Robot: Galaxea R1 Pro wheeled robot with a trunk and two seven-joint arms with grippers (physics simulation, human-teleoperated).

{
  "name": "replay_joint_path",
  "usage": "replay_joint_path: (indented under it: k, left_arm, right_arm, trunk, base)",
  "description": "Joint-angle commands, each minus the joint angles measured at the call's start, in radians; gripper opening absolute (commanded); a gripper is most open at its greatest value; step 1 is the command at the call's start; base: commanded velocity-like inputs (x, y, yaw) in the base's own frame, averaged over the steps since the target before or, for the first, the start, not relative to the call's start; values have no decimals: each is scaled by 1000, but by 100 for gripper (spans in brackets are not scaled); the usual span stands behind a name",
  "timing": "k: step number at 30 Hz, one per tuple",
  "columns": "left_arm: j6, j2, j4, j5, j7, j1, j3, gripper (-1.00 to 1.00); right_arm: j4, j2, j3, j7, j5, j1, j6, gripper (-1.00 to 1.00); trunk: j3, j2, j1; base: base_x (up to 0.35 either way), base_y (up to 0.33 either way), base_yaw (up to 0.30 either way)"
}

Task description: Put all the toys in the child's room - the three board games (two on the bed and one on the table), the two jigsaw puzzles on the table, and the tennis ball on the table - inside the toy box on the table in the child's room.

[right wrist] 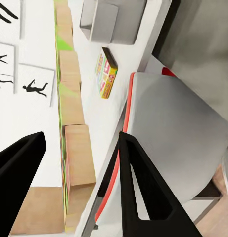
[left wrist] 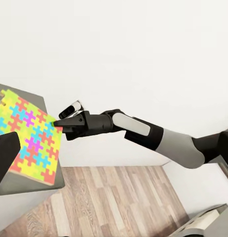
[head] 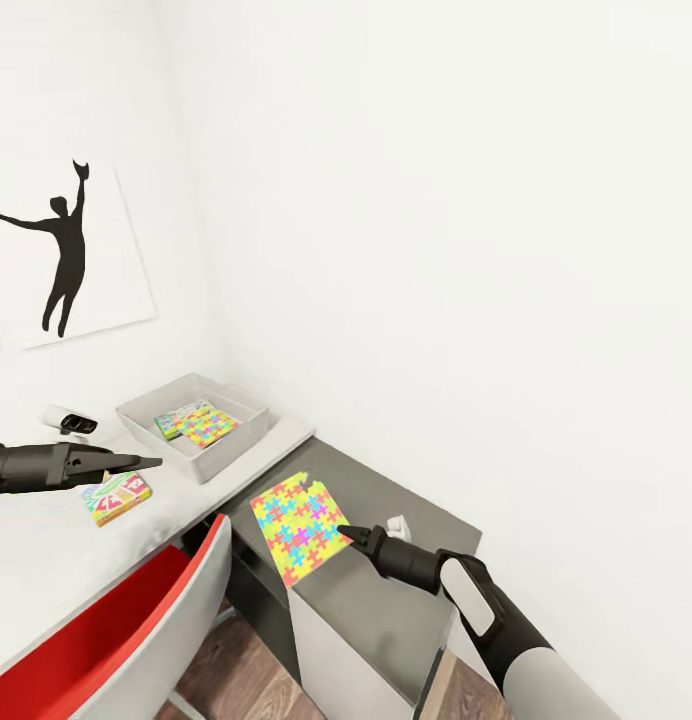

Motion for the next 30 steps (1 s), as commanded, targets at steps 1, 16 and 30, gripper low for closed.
replay_joint_path:
  k: [1,16,30]
  left_arm:
    - [11,1,0,1,-5,-1,-2,100]
    - [11,1,0,1,-5,-1,-2,100]
    - [11,1,2,2,-5,-1,-2,100]
  right_arm:
    - [0,0,1,-1,-5,-1,-2,-100]
    - [0,1,13,-3,-5,1,-36,-100]
    - [0,0,12,-5,-5,1,-35,-100]
  trunk:
    - [-2,-2,1]
    - [-2,-2,1]
    - [-2,-2,1]
  base:
    - [0,0,0]
    - [0,0,218]
    - [0,0,289]
